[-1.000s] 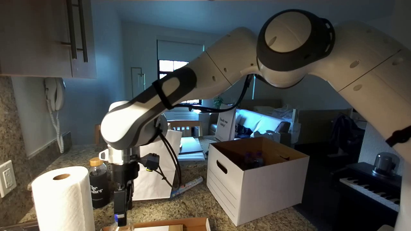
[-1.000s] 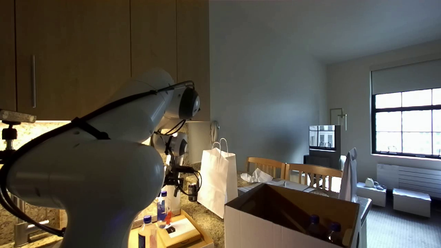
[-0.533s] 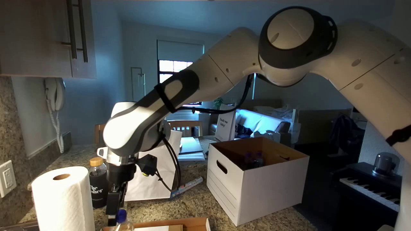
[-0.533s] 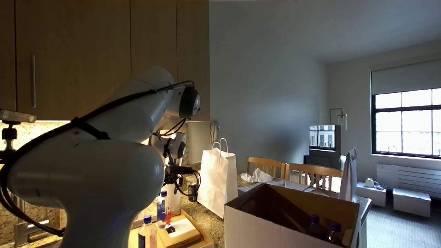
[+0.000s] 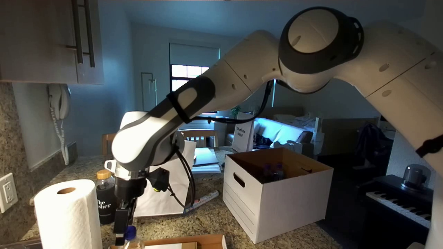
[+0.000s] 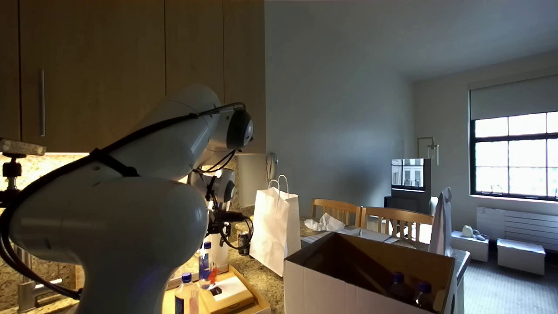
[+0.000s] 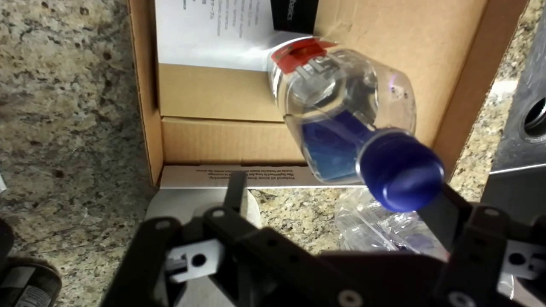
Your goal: Place four empty water bottles inside the white storage box on the right
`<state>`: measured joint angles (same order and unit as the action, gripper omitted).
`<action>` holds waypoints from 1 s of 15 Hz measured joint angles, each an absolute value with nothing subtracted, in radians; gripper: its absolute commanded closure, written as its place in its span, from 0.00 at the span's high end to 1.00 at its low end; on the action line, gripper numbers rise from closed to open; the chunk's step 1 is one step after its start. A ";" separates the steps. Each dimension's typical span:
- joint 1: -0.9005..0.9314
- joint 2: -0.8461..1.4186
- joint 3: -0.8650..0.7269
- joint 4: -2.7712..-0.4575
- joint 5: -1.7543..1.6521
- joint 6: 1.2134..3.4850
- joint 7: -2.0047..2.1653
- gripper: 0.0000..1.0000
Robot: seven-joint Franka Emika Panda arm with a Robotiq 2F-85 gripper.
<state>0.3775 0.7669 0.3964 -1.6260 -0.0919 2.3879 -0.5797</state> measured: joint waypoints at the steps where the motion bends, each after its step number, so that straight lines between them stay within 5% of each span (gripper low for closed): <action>1: 0.377 0.767 0.396 -1.627 -0.092 2.390 -0.580 1.00; 12: 0.333 0.725 0.416 -1.689 -0.092 2.410 -0.581 1.00; 14: 0.310 0.700 0.424 -1.720 -0.091 2.410 -0.585 0.75; 15: 0.296 0.687 0.428 -1.735 -0.090 2.410 -0.589 0.75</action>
<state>0.2964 0.6870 0.4284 -1.7352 -0.0900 2.4103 -0.5886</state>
